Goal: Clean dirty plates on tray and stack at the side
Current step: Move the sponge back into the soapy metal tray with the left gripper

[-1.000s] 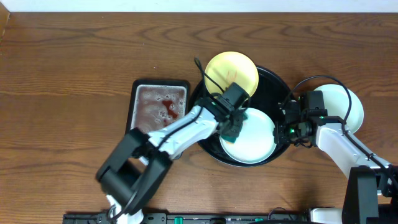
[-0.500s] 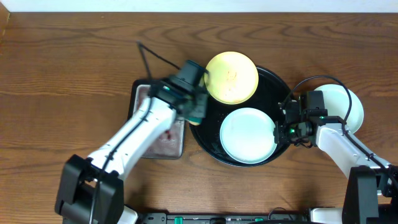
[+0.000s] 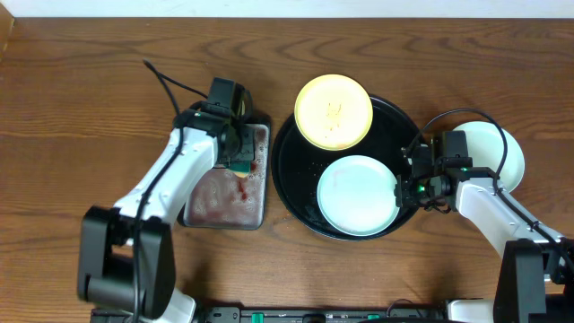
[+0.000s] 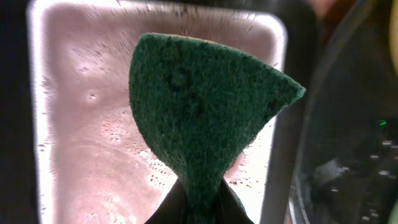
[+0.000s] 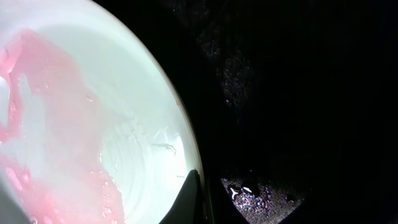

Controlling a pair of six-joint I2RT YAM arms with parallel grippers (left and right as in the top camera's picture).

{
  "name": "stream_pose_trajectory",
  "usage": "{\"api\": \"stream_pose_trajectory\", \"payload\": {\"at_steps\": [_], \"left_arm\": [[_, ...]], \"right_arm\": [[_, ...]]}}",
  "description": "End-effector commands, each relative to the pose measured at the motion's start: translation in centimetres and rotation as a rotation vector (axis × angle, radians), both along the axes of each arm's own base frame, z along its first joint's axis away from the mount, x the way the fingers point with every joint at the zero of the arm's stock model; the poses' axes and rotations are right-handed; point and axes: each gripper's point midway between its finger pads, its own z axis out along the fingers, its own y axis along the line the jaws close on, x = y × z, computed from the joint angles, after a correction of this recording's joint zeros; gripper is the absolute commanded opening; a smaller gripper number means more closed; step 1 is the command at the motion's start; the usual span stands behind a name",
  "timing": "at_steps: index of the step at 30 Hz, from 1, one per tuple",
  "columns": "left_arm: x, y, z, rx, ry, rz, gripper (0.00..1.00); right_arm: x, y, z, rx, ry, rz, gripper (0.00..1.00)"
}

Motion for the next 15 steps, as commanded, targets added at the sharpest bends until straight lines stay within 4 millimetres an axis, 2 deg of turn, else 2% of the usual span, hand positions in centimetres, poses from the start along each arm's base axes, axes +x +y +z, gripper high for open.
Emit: {"api": "stream_pose_trajectory", "payload": {"at_steps": [1,4,6,7,8,9,15], "left_arm": [[-0.7,0.6,-3.1,0.039,0.081,-0.01,0.08],[-1.0,0.7,-4.3,0.047,0.116,-0.01,0.08],[-1.1,0.7,-4.7,0.05,0.128,-0.01,0.17],[-1.1,0.7,-4.8,0.051,0.129,-0.01,0.4],[-1.0,0.7,-4.7,0.049,0.126,-0.01,0.55],[-0.9,0.7,-4.4,0.047,0.12,-0.008,0.62],[-0.9,0.9,-1.9,0.035,0.082,0.009,0.72]], "right_arm": [[-0.3,0.2,-0.3,-0.008,0.012,0.006,0.01],[-0.3,0.2,-0.3,-0.008,0.012,0.006,0.01],[-0.3,0.2,-0.3,-0.008,0.012,0.006,0.01],[-0.3,0.2,-0.3,-0.008,0.012,0.006,0.01],[-0.3,0.2,-0.3,-0.008,0.012,0.006,0.01],[-0.3,0.2,-0.3,-0.008,0.012,0.006,0.01],[-0.3,0.2,-0.3,-0.008,0.012,0.006,0.01]]}}
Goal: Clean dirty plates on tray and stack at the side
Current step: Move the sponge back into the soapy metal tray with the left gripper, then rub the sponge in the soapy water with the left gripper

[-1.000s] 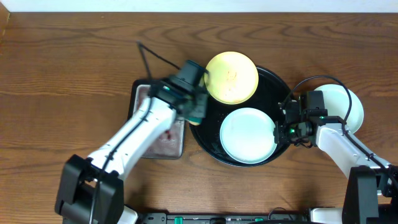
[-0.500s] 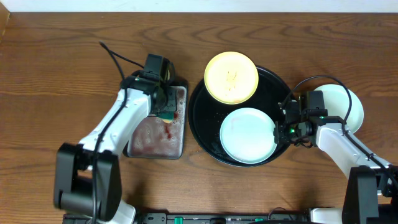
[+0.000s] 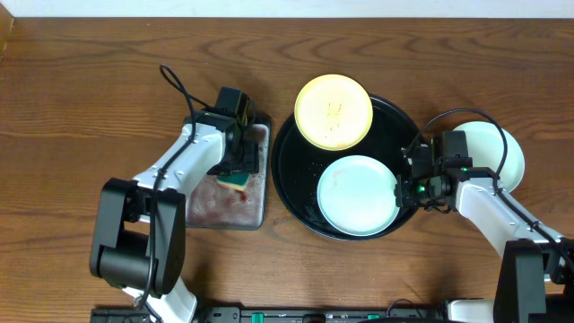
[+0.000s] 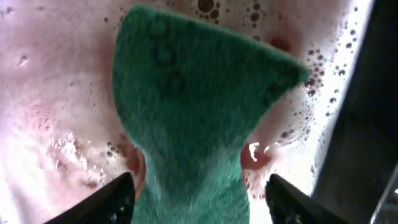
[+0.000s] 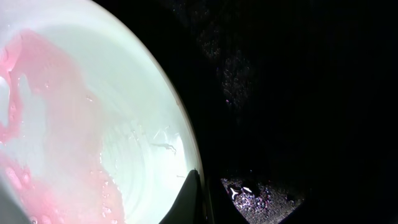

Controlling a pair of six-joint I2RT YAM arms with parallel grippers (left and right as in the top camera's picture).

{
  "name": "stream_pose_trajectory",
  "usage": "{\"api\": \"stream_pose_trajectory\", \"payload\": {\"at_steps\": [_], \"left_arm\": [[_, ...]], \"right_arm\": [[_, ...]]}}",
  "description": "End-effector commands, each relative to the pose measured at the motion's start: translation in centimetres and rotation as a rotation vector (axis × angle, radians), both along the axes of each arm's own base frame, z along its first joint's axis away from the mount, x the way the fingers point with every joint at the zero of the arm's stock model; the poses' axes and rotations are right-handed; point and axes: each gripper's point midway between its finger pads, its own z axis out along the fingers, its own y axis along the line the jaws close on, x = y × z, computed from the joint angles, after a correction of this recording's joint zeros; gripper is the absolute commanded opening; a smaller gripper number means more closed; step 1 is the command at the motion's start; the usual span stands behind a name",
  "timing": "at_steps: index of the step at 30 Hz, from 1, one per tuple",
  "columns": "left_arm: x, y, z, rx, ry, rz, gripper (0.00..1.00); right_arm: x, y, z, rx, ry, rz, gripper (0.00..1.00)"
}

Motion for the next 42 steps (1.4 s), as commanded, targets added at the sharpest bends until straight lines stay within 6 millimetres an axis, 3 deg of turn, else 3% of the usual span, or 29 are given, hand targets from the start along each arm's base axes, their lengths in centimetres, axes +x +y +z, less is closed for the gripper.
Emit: {"api": "stream_pose_trajectory", "payload": {"at_steps": [1,7,10,19,21,23,26,28,29,32,37,38,40,42], "left_arm": [[0.6,0.4,2.9,-0.007,-0.061,0.033,0.73],[-1.5,1.0,2.1,0.011,0.024,0.071,0.78],[-2.8,1.4,0.7,0.028,0.057,0.072,0.79],[-4.0,1.8,-2.0,0.035,0.064,0.099,0.79],[-3.9,1.8,-2.3,0.033,0.057,0.099,0.7],[-3.8,1.8,-2.3,0.032,0.052,0.099,0.52],[-3.5,1.7,-2.2,0.029,0.042,0.099,0.45],[-3.5,1.7,-2.2,0.028,0.04,0.098,0.25],[-3.5,1.7,-2.2,0.027,0.039,0.099,0.08],[-3.4,1.7,-1.9,0.025,0.033,0.099,0.07],[-3.3,1.6,0.0,0.01,-0.006,0.099,0.07],[-3.2,1.6,0.6,0.006,-0.022,0.099,0.13],[-3.0,1.5,2.4,-0.009,-0.072,0.099,0.61],[-2.7,1.4,3.6,-0.02,-0.11,0.099,0.69]], "right_arm": [[-0.3,0.2,-0.3,-0.008,0.012,0.006,0.01],[-0.3,0.2,-0.3,-0.008,0.012,0.006,0.01],[-0.3,0.2,-0.3,-0.008,0.013,0.006,0.01],[-0.4,0.2,-0.3,-0.008,0.015,0.006,0.01],[-0.4,0.2,-0.3,-0.008,0.016,0.005,0.01],[-0.5,0.2,-0.3,-0.008,0.018,0.005,0.01],[-0.6,0.2,-0.4,-0.009,0.023,0.006,0.01],[-0.6,0.2,-0.4,-0.009,0.023,0.006,0.01],[-0.6,0.2,-0.4,-0.009,0.023,0.006,0.01],[-0.6,0.2,-0.4,-0.009,0.023,0.006,0.01],[-0.6,0.2,-0.4,-0.009,0.023,0.006,0.01],[-0.6,0.2,-0.4,-0.009,0.023,0.006,0.01],[-0.6,0.2,-0.4,-0.009,0.023,0.006,0.01],[-0.6,0.2,-0.4,-0.009,0.023,0.006,0.01]]}}
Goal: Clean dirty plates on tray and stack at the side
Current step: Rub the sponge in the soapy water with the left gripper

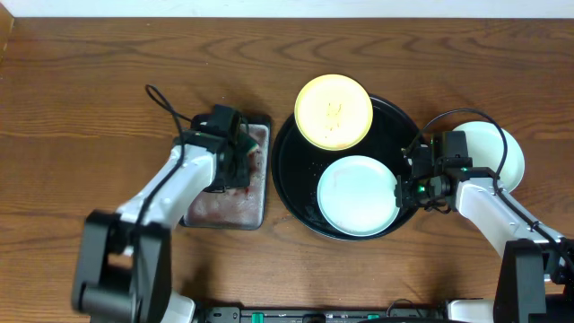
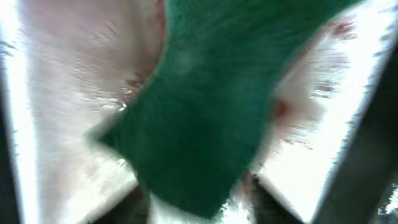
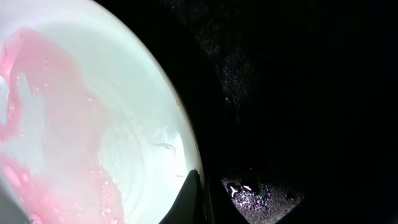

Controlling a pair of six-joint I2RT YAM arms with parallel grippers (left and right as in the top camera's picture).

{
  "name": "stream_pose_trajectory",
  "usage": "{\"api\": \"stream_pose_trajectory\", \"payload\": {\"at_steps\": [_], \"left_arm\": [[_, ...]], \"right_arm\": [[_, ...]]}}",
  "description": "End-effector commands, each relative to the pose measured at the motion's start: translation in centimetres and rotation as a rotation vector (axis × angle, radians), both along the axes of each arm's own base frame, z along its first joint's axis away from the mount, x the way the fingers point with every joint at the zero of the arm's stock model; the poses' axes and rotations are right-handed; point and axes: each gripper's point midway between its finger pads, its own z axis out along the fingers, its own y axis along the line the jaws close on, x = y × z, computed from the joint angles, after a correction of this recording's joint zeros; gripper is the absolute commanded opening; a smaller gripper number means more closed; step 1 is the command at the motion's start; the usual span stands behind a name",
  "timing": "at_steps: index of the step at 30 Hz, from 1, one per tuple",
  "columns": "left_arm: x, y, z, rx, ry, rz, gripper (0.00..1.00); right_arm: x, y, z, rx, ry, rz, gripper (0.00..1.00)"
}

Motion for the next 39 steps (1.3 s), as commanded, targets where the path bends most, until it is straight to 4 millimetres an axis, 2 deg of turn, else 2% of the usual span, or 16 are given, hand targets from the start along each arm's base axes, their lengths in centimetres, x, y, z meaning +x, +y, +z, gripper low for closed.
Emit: {"api": "stream_pose_trajectory", "payload": {"at_steps": [1,4,8,14,18,22,25,29,32,35,36,37,38,39], "left_arm": [[0.7,0.2,3.0,-0.014,-0.096,0.01,0.7],[0.9,0.3,3.4,-0.007,-0.115,0.012,0.7],[1.1,0.7,2.5,0.018,-0.105,0.017,0.7],[1.4,2.5,-0.5,0.138,-0.058,0.034,0.71],[1.3,2.4,-2.6,0.135,-0.01,0.053,0.7],[0.9,1.5,-3.3,0.084,0.023,0.049,0.42],[1.0,1.1,-3.1,0.063,0.021,0.047,0.08],[1.0,0.9,-2.5,0.047,0.015,0.045,0.07],[0.9,0.3,-1.0,0.005,0.0,0.04,0.07],[0.7,0.1,1.0,-0.027,-0.032,0.105,0.08],[0.7,0.1,1.7,-0.038,-0.047,0.135,0.24],[0.8,0.1,2.4,-0.047,-0.067,0.152,0.51],[1.0,0.1,3.2,-0.059,-0.092,0.166,0.64],[1.1,0.0,3.7,-0.068,-0.111,0.175,0.72]], "right_arm": [[-0.4,0.2,-0.3,-0.007,0.016,0.006,0.01],[-0.4,0.2,-0.3,-0.007,0.015,0.006,0.01],[-0.3,0.2,-0.3,-0.007,0.013,0.006,0.01],[-0.4,0.2,-0.3,-0.007,0.016,0.006,0.01],[-0.4,0.2,-0.3,-0.007,0.017,0.006,0.01],[-0.4,0.2,-0.3,-0.007,0.017,0.006,0.01],[-0.4,0.2,-0.3,-0.007,0.017,0.006,0.01],[-0.5,0.2,-0.3,-0.007,0.02,0.006,0.01],[-0.5,0.2,-0.3,-0.007,0.02,0.006,0.01],[-0.5,0.2,-0.3,-0.007,0.019,0.006,0.01],[-0.5,0.2,-0.3,-0.007,0.019,0.006,0.01],[-0.4,0.2,-0.3,-0.007,0.018,0.006,0.01],[-0.4,0.2,-0.3,-0.007,0.017,0.006,0.01],[-0.4,0.2,-0.3,-0.007,0.016,0.006,0.01]]}}
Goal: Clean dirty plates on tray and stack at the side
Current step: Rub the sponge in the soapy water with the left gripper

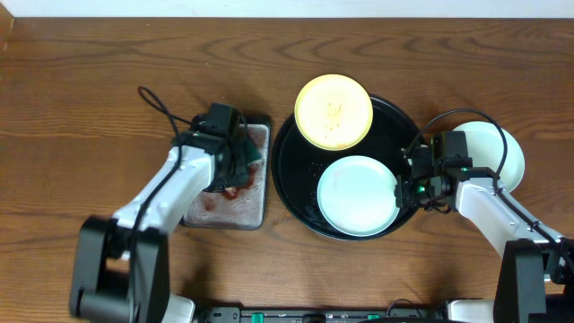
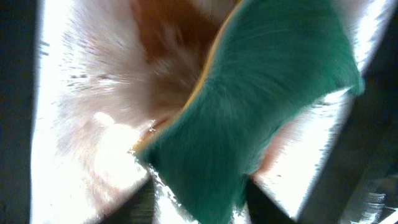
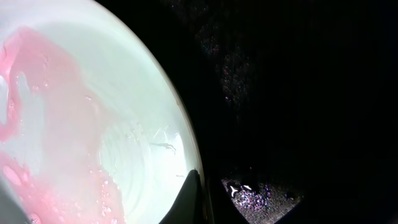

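Note:
My left gripper (image 1: 238, 160) is shut on a green sponge (image 2: 261, 106), which sits low in a small rectangular pan (image 1: 229, 211) of pinkish soapy water; the sponge (image 1: 252, 152) is near the pan's far right corner. On the round black tray (image 1: 296, 188) a yellow plate (image 1: 334, 111) rests on the far rim and a pale plate (image 1: 357, 195) lies near the front. My right gripper (image 1: 404, 188) is shut on the pale plate's right rim, one finger (image 3: 194, 193) lying over it. Pink liquid smears the pale plate (image 3: 74, 112).
A white plate (image 1: 498, 148) lies on the table right of the black tray, partly under my right arm. A black cable loops on the wood behind my left arm. Reddish-brown stain swirls in the pan's water (image 2: 168, 43).
My left gripper has shifted slightly with the sponge toward the pan's far right corner, and the sponge now lies turned the other way. A reddish-brown patch shows in the water. The right arm is unmoved.
The sponge first hung in my left gripper over the far end of the pan. Then it was down in the foamy water in the middle of the pan, then at the far end, and now at the far right. My right gripper held the pale plate's rim throughout.

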Controlling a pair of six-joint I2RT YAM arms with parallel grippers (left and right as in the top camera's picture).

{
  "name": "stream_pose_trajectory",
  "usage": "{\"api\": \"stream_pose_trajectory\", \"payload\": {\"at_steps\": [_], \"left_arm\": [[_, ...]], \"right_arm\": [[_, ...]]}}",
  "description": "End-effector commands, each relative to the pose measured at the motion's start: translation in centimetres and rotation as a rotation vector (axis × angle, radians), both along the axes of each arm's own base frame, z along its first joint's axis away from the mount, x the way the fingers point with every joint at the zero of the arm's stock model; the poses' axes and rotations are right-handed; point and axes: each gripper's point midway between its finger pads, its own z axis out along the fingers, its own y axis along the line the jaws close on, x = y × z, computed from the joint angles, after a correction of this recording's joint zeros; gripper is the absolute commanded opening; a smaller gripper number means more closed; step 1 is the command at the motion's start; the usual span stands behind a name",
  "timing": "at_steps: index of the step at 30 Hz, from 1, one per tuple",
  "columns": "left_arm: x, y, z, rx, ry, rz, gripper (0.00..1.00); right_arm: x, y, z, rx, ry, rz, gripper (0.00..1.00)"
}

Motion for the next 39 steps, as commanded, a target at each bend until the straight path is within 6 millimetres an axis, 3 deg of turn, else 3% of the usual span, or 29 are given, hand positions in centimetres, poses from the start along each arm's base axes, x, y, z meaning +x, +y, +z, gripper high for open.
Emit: {"api": "stream_pose_trajectory", "payload": {"at_steps": [1,5,10,14,20,22,24,25,26,28,36,37,38,39], "left_arm": [[1.1,-0.2,3.2,-0.057,-0.103,0.087,0.76],[1.9,-0.4,4.3,-0.074,-0.16,0.085,0.78],[3.2,-0.7,3.7,-0.063,-0.196,0.028,0.78],[3.3,0.1,1.8,-0.002,-0.157,0.017,0.78],[1.5,0.3,-1.9,0.027,-0.007,0.004,0.78],[0.4,-0.3,-3.3,-0.007,0.069,-0.006,0.68],[-0.1,-0.4,-3.6,-0.013,0.093,-0.008,0.47],[-0.2,-0.4,-3.6,-0.013,0.097,-0.008,0.23],[-0.2,-0.4,-3.5,-0.016,0.094,-0.009,0.13],[-0.1,-0.4,-3.4,-0.017,0.09,-0.009,0.08],[0.3,-0.5,-1.3,-0.028,0.04,-0.009,0.07],[0.5,-0.6,-0.7,-0.033,0.021,-0.009,0.23],[0.7,-0.6,-0.1,-0.038,-0.002,-0.01,0.46],[1.1,-0.7,0.6,-0.044,-0.033,-0.011,0.6]], "right_arm": [[-0.4,0.2,-0.3,-0.007,0.014,0.006,0.01],[-0.4,0.2,-0.3,-0.007,0.015,0.006,0.01],[-0.4,0.2,-0.3,-0.007,0.015,0.006,0.01],[-0.4,0.2,-0.3,-0.007,0.015,0.006,0.01],[-0.4,0.2,-0.3,-0.007,0.015,0.006,0.01],[-0.4,0.2,-0.3,-0.007,0.015,0.006,0.01],[-0.4,0.2,-0.3,-0.007,0.015,0.006,0.01],[-0.4,0.2,-0.3,-0.007,0.015,0.006,0.01],[-0.4,0.2,-0.3,-0.007,0.016,0.006,0.01],[-0.4,0.2,-0.3,-0.007,0.016,0.006,0.01],[-0.4,0.2,-0.3,-0.007,0.016,0.006,0.01],[-0.4,0.2,-0.3,-0.008,0.015,0.006,0.01],[-0.4,0.2,-0.3,-0.008,0.015,0.006,0.01],[-0.4,0.2,-0.3,-0.007,0.015,0.006,0.01]]}}
